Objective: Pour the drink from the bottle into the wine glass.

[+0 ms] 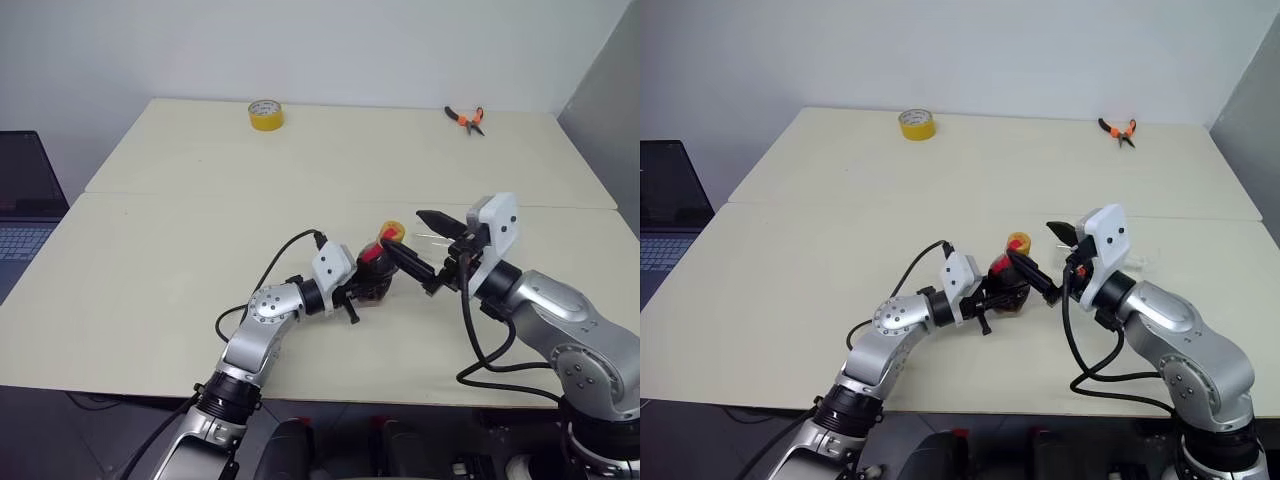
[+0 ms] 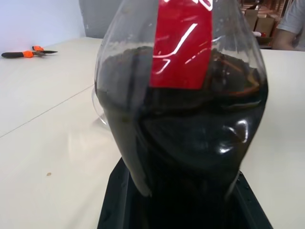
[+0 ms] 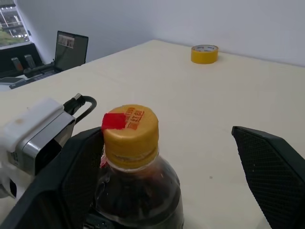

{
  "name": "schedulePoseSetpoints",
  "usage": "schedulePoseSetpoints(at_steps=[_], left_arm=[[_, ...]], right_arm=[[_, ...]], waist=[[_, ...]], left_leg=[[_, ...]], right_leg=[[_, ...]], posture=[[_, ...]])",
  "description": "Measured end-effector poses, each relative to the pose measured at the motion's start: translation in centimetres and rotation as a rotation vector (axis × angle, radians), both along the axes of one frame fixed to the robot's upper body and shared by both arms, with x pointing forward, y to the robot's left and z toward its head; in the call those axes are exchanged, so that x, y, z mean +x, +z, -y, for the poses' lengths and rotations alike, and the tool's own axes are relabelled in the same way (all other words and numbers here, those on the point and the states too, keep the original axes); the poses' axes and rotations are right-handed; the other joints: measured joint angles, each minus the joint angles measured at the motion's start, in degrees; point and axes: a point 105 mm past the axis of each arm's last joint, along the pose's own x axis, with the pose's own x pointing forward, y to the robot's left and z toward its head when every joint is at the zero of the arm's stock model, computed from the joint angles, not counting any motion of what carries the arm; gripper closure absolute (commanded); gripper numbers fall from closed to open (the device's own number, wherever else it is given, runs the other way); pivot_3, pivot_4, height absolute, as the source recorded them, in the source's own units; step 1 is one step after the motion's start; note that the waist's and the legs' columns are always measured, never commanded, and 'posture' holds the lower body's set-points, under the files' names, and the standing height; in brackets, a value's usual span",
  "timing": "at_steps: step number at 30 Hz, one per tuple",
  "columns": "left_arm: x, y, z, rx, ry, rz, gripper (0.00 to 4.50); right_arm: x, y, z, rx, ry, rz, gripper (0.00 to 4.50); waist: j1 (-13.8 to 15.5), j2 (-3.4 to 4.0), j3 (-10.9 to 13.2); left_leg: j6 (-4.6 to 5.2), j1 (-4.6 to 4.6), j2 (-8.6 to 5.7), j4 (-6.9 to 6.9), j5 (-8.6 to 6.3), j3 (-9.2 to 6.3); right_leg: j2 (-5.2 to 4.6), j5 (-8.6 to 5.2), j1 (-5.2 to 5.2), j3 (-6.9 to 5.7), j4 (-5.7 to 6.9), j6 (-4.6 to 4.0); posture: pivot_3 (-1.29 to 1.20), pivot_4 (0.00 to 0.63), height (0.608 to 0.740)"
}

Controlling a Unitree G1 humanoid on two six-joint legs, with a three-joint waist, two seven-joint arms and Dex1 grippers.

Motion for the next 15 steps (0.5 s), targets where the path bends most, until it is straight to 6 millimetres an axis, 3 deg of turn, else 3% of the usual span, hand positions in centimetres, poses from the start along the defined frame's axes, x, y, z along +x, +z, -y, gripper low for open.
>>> schedulePoseSetpoints(at_steps=[6, 15], left_arm=[[0.0, -0.1, -0.2, 0.006, 0.001, 0.001, 3.86], [0.0, 0.0, -0.1, 0.005, -0.003, 0.001, 3.86]], right_arm=[[-0.7, 0.3, 1.6, 0.007, -0.020, -0.017, 0.00], [-2.7, -0.6, 1.5, -0.021, 0.093, -0.102, 0.00]], waist=[[0.0, 0.00, 0.0], [0.0, 0.00, 0.0]], left_leg=[[0.00, 0.00, 0.00, 0.00, 0.00, 0.00], [0.00, 0.01, 0.01, 0.00, 0.00, 0.00]], right_leg=[[0.00, 0.00, 0.00, 0.00, 0.00, 0.00], [0.02, 0.00, 0.01, 0.01, -0.01, 0.00]], posture=[[0.00, 0.150, 0.740], [0.00, 0.150, 0.740]])
